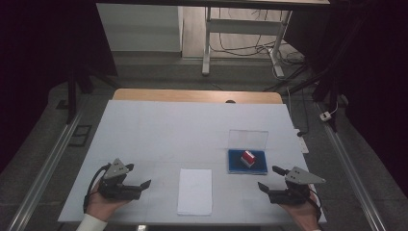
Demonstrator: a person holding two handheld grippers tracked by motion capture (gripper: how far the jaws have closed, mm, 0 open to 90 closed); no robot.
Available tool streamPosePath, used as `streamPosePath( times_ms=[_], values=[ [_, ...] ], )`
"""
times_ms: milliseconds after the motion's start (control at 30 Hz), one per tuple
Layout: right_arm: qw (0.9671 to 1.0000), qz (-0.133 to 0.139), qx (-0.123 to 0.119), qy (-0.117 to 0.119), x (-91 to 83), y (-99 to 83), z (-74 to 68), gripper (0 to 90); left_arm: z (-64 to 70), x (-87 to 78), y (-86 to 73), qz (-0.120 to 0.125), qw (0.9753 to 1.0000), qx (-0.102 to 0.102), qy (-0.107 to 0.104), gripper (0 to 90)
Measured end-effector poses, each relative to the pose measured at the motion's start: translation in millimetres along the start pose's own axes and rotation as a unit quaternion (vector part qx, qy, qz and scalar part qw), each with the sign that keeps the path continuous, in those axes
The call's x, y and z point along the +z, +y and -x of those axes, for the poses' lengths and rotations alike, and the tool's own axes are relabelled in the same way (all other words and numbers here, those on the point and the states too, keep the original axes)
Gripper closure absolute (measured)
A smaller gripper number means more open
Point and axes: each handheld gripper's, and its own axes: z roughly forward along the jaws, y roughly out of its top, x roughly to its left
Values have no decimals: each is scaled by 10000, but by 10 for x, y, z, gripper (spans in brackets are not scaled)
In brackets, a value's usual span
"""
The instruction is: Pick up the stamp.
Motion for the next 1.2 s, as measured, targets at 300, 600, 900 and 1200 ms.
streamPosePath(
  times_ms=[300, 600, 900, 1200],
  values=[
    [10000, -29, -9, 39, -17, 24, -27, 208, 48, -46, -33, 0, 9998, 177, 71, 130],
    [9999, -123, -40, 60, 9, 55, -62, 227, 36, -84, -22, 51, 9996, 269, 53, 131],
    [9998, -191, 17, 62, -12, 100, -72, 242, 24, -112, 2, 85, 9997, 222, -14, 139],
    [9999, -145, 64, 17, -46, 185, -65, 253, 6, -130, -3, 87, 9996, 252, 12, 146]
  ],
)
